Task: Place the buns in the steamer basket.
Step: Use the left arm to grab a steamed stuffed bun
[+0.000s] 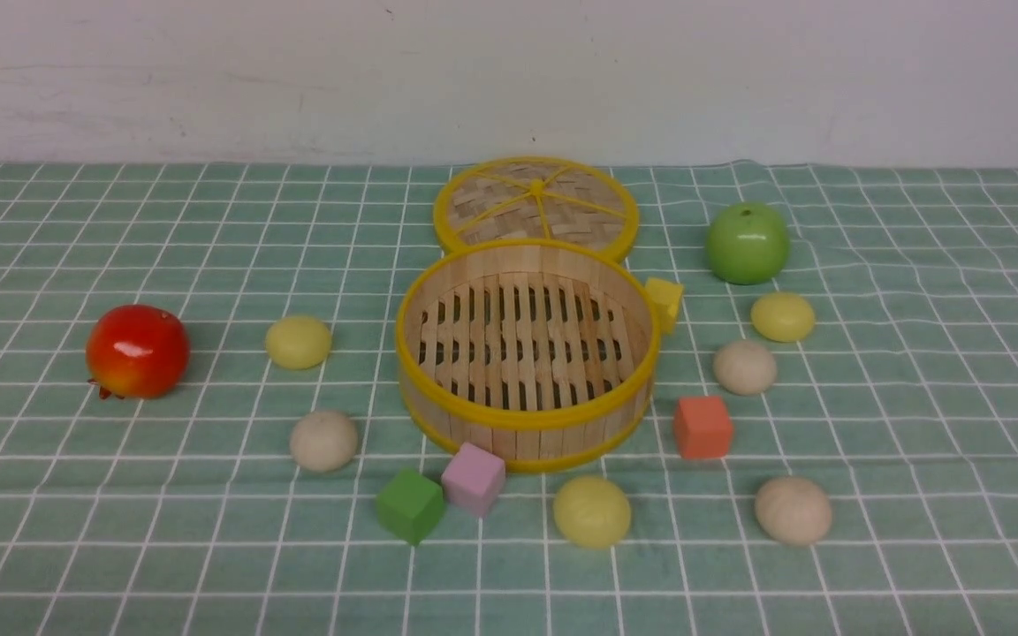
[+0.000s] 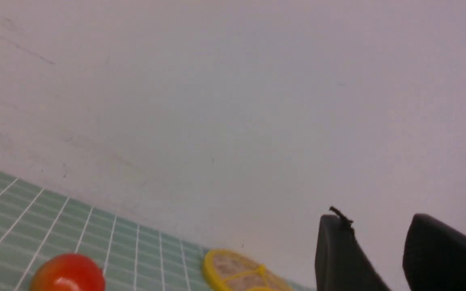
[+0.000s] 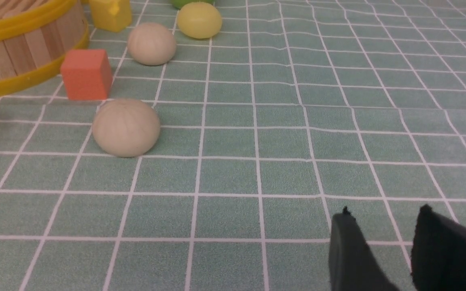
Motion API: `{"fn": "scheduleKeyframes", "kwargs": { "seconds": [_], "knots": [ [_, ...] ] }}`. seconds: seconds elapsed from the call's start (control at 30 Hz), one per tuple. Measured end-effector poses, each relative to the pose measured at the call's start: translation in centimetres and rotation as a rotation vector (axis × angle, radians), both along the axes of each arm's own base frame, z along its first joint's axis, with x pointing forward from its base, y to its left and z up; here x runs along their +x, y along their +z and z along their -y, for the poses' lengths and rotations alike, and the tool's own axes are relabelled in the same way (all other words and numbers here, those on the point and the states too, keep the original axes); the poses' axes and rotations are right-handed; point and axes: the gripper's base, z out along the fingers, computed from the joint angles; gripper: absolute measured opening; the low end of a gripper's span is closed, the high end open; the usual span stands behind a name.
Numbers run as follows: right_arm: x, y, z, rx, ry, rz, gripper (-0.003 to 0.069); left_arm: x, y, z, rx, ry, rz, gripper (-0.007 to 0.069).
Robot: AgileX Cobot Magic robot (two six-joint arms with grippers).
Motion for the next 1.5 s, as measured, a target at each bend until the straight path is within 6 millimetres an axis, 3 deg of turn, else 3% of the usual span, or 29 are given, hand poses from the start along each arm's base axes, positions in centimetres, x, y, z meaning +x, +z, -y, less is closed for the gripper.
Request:
{"fn": "scheduleKeyframes", "kwargs": {
  "seconds": [0.23,0.37,0.43,0.53,0.73,1.2,1.33,1.5],
  "knots": [
    [0.0,0.0,0.0,0.000,0.000,0.000,0.0240,-0.1,6.7,0.0,-0.014,0.000,0.046,0.0238],
    [0.0,0.0,0.0,0.000,0.000,0.000,0.0240,1.8,11.3,0.1,0.004,0.007,-0.127,0.0238],
    [0.0,0.0,0.0,0.000,0.000,0.000,0.0240,2.9,12.0,0.2,0.016,0.011,-0.236,0.0238],
    [0.0,0.0,0.0,0.000,0.000,0.000,0.0240,5.3,11.8,0.4,0.043,0.018,-0.474,0.0238],
    [0.0,0.0,0.0,0.000,0.000,0.000,0.0240,8.8,8.8,0.7,0.108,0.034,-0.786,0.0238],
    [0.0,0.0,0.0,-0.001,0.000,0.000,0.0240,13.8,4.7,1.5,0.090,0.015,-1.036,0.0238],
    [0.0,0.0,0.0,-0.001,0.000,0.000,0.0240,16.5,2.7,2.1,0.083,-0.005,-1.197,0.0238],
    [0.0,0.0,0.0,-0.001,0.000,0.000,0.0240,19.6,2.8,3.6,0.259,-0.108,-1.315,0.0238]
  ]
}}
